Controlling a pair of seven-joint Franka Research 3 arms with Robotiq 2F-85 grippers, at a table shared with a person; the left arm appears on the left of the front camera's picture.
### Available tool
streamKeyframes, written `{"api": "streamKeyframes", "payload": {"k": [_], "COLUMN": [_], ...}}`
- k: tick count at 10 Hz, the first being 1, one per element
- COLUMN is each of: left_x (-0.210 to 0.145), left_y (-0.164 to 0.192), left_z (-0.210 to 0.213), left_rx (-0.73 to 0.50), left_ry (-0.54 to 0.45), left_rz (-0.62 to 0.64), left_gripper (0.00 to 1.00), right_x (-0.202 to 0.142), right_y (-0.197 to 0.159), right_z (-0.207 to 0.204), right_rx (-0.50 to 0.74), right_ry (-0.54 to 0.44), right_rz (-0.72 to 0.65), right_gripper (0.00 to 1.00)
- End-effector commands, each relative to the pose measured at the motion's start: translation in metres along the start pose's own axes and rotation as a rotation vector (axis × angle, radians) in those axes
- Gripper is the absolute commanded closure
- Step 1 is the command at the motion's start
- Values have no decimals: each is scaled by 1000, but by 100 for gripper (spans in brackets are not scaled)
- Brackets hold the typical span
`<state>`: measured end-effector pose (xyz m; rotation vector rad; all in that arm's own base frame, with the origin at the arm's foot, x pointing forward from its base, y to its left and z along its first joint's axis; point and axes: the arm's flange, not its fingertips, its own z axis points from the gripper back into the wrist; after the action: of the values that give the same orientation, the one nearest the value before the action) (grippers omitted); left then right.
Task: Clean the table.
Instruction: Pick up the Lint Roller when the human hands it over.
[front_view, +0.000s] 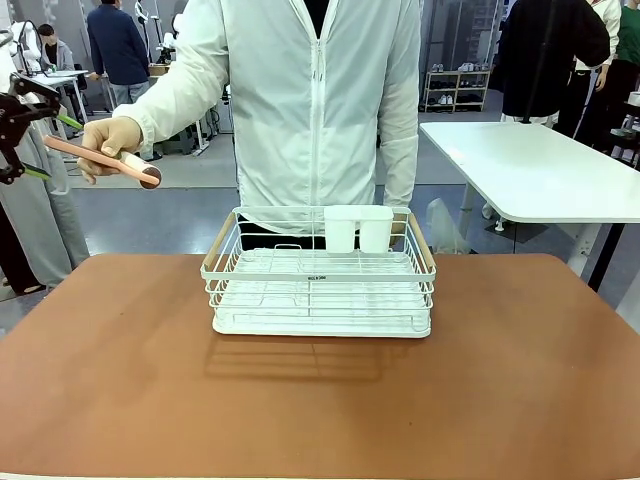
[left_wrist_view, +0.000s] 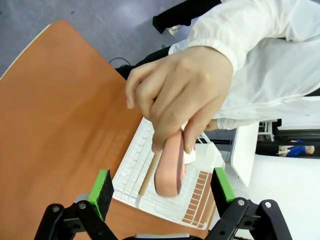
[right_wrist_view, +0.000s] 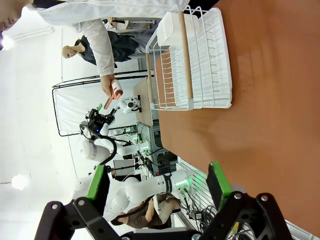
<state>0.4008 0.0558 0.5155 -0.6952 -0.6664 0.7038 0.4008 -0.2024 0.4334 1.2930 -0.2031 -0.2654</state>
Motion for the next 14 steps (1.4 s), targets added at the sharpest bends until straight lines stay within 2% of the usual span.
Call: {"api": "streamKeyframes", "payload": {"k": [1, 5, 6, 7, 14], "left_x": [9, 19, 19, 18, 19], "left_y": [2, 5, 6, 6, 5], "left_z": [-20, -28, -29, -30, -31], "left_rx": [-38, -56, -58, -58, -80], "left_ry": [-30, -30, -20, -12, 3], "left_rz": [31, 79, 82, 80, 56], "left_gripper": [0, 0, 6, 6, 72], "right_x": [0, 0, 0, 0, 0], "right_y": [2, 2, 2, 2, 2], "right_z": [1, 1, 1, 1, 1], "right_rx": [0, 0, 0, 0, 0], "right_ry": [-2, -2, -2, -2, -2], "right_rz": [4, 4, 4, 4, 4], "right_gripper": [0, 0, 0, 0, 0]}}
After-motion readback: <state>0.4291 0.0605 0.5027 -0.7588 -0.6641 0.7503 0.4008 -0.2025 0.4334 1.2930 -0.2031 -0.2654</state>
